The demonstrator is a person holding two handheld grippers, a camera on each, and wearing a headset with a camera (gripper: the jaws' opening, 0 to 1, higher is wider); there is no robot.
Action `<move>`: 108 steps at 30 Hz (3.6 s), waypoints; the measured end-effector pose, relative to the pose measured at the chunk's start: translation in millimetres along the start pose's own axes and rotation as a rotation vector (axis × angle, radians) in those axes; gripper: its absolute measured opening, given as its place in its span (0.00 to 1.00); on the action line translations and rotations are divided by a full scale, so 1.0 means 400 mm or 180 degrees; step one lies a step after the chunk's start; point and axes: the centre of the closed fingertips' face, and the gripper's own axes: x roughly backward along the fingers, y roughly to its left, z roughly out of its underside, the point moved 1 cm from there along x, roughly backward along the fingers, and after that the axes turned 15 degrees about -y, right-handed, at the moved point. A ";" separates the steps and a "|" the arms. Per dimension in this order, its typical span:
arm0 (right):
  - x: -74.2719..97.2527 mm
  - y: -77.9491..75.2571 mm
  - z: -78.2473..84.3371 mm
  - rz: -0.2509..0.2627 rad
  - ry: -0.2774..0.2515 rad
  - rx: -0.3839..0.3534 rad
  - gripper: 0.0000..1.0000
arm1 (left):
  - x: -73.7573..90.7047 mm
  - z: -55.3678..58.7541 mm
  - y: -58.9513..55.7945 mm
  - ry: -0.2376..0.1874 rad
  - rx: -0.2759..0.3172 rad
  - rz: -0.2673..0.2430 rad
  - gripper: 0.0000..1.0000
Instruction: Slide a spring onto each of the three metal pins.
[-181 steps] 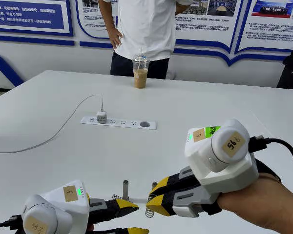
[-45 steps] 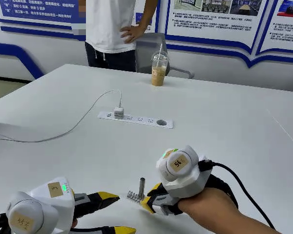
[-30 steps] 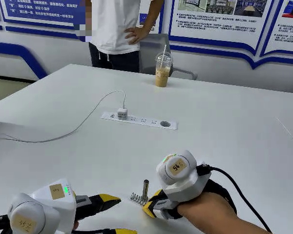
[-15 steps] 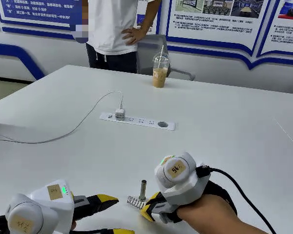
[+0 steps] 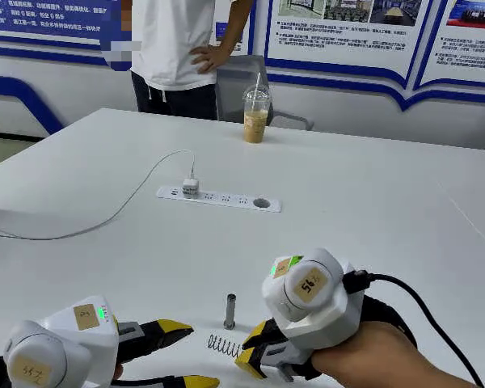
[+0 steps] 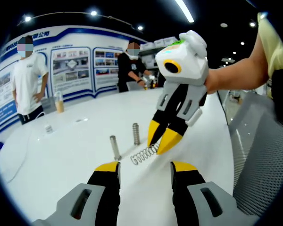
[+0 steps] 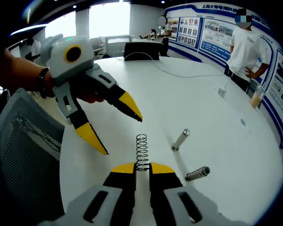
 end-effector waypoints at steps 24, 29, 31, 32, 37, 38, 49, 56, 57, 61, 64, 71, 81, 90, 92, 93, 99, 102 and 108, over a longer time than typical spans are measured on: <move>0.065 0.088 0.001 -0.0689 0.0260 0.0531 0.12 | -0.027 -0.009 -0.101 0.0039 -0.0338 0.0602 0.15; 0.076 0.090 -0.016 -0.0695 0.0239 0.0543 0.12 | -0.028 -0.009 -0.102 0.0035 -0.0335 0.0619 0.14; 0.080 0.090 -0.027 -0.0687 0.0199 0.0533 0.12 | -0.028 -0.010 -0.101 0.0038 -0.0346 0.0614 0.14; 0.082 0.090 -0.032 -0.0686 0.0178 0.0522 0.12 | -0.028 -0.011 -0.101 0.0040 -0.0349 0.0613 0.14; 0.090 0.092 -0.067 -0.0667 0.0027 0.0496 0.12 | -0.029 -0.013 -0.098 0.0035 -0.0361 0.0602 0.13; 0.090 0.093 -0.076 -0.0660 -0.0015 0.0504 0.12 | -0.030 -0.014 -0.098 0.0033 -0.0365 0.0600 0.13; 0.085 0.098 -0.125 -0.0615 -0.0327 0.0451 0.11 | -0.036 -0.023 -0.098 -0.0008 -0.0322 0.0568 0.12; 0.074 0.100 -0.148 -0.0574 -0.0490 0.0431 0.11 | -0.043 -0.030 -0.101 -0.0046 -0.0273 0.0547 0.12; 0.072 0.100 -0.150 -0.0571 -0.0504 0.0425 0.11 | -0.043 -0.030 -0.101 -0.0046 -0.0267 0.0545 0.12; 0.066 0.100 -0.158 -0.0535 -0.0585 0.0394 0.11 | -0.044 -0.032 -0.103 -0.0066 -0.0240 0.0541 0.12; 0.064 0.099 -0.161 -0.0504 -0.0624 0.0372 0.11 | -0.045 -0.035 -0.101 -0.0083 -0.0222 0.0523 0.12; 0.062 0.093 -0.164 -0.0459 -0.0649 0.0354 0.11 | -0.046 -0.036 -0.094 -0.0096 -0.0195 0.0475 0.13; 0.060 0.067 -0.170 -0.0393 -0.0667 0.0328 0.11 | -0.039 -0.029 -0.070 -0.0079 -0.0137 0.0334 0.24; 0.064 0.013 -0.183 -0.0227 -0.0695 0.0281 0.11 | -0.023 -0.021 -0.034 -0.0081 -0.0050 0.0140 0.34; 0.064 0.002 -0.186 -0.0184 -0.0706 0.0269 0.11 | -0.021 -0.022 -0.031 -0.0085 -0.0047 0.0117 0.36; 0.064 -0.007 -0.189 -0.0155 -0.0712 0.0271 0.11 | -0.020 -0.022 -0.029 -0.0089 -0.0038 0.0103 0.36; 0.061 -0.044 -0.204 -0.0019 -0.0742 0.0260 0.11 | -0.016 -0.022 -0.023 -0.0105 -0.0004 0.0051 0.40; 0.057 -0.067 -0.209 0.0075 -0.0756 0.0261 0.11 | -0.014 -0.020 -0.021 -0.0104 0.0012 0.0030 0.41; 0.048 -0.112 -0.223 0.0237 -0.0805 0.0229 0.11 | -0.008 -0.017 -0.016 -0.0101 0.0034 -0.0010 0.44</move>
